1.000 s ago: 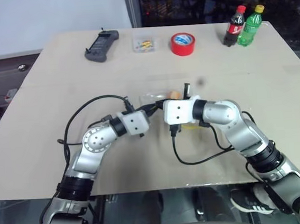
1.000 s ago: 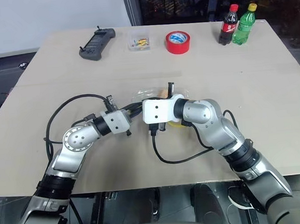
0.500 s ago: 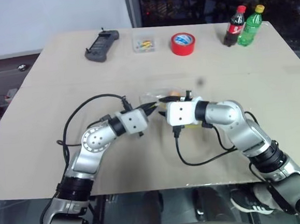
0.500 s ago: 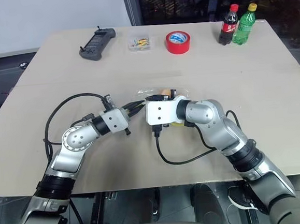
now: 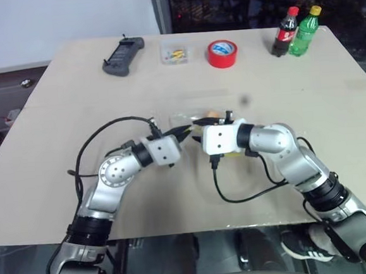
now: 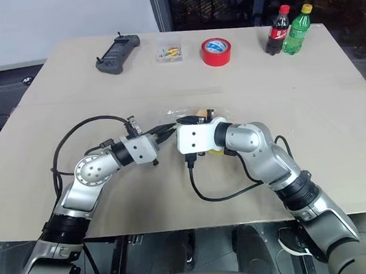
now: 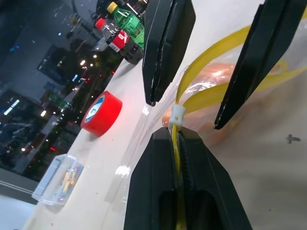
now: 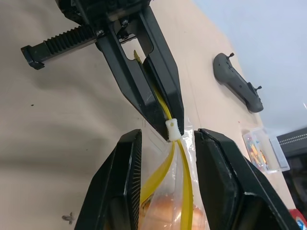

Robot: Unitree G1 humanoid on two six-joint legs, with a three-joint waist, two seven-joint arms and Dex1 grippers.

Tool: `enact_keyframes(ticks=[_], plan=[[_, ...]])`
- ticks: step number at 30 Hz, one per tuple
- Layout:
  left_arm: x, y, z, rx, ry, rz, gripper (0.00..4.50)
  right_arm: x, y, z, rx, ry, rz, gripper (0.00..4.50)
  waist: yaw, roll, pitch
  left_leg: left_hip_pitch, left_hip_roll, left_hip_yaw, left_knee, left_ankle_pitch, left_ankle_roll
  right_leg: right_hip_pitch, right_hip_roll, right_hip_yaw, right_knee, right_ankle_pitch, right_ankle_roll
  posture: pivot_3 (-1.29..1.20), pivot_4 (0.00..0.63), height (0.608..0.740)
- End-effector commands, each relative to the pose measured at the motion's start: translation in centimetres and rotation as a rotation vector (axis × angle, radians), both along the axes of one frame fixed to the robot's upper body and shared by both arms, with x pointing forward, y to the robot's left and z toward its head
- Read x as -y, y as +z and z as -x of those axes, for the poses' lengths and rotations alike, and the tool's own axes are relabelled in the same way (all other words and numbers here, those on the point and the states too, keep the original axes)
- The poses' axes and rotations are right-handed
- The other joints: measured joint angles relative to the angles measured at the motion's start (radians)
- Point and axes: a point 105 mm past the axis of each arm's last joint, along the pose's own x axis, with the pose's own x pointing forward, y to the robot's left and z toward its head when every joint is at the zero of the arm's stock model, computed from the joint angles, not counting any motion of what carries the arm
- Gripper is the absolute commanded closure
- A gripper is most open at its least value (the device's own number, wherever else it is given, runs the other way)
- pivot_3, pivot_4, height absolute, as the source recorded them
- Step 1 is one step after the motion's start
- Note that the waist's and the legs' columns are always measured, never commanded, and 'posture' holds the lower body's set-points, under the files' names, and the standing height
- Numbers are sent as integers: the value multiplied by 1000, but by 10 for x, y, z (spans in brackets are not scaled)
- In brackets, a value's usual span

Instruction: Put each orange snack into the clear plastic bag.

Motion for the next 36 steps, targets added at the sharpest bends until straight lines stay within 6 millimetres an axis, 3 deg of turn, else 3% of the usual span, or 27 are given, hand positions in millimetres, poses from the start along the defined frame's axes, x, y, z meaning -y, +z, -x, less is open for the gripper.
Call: enact_keyframes(ticks=[1, 13, 16, 17, 18, 26, 31, 36], plan=[[4, 11, 6, 75, -27, -15, 4500, -5, 15, 3, 62, 32, -15, 2752, 0, 0, 0, 0, 0, 0, 0, 0, 0, 0, 0, 0, 0, 0, 0, 0, 150, 740], [5, 11, 8, 136, -47, -70, 4500, -7, 14, 2, 67, 46, -2, 2752, 0, 0, 0, 0, 0, 0, 0, 0, 0, 0, 0, 0, 0, 0, 0, 0, 150, 740], [5, 11, 9, 137, -46, -71, 4500, -7, 14, 2, 69, 45, -4, 3522, 0, 0, 0, 0, 0, 0, 0, 0, 0, 0, 0, 0, 0, 0, 0, 0, 150, 740], [4, 11, 8, 135, -43, -67, 4500, -7, 14, 2, 69, 45, -3, 4203, 0, 0, 0, 0, 0, 0, 0, 0, 0, 0, 0, 0, 0, 0, 0, 0, 150, 740], [4, 11, 8, 134, -40, -64, 4500, -7, 14, 2, 69, 44, -4, 4456, 0, 0, 0, 0, 0, 0, 0, 0, 0, 0, 0, 0, 0, 0, 0, 0, 150, 740], [4, 13, 6, 122, -32, -38, 4500, -6, 14, 0, 72, 32, -5, 4456, 0, 0, 0, 0, 0, 0, 0, 0, 0, 0, 0, 0, 0, 0, 0, 0, 150, 740], [-4, 19, -1, 93, 18, 37, 4500, 9, 15, -10, 69, -55, -27, 4456, 0, 0, 0, 0, 0, 0, 0, 0, 0, 0, 0, 0, 0, 0, 0, 0, 150, 740], [-18, 28, -12, 60, 85, 130, 4500, 50, 9, -21, 43, -224, -19, 4456, 4, 0, 0, 0, 0, 0, 0, 0, 0, 0, 0, 0, 0, 0, 0, 0, 150, 740]])
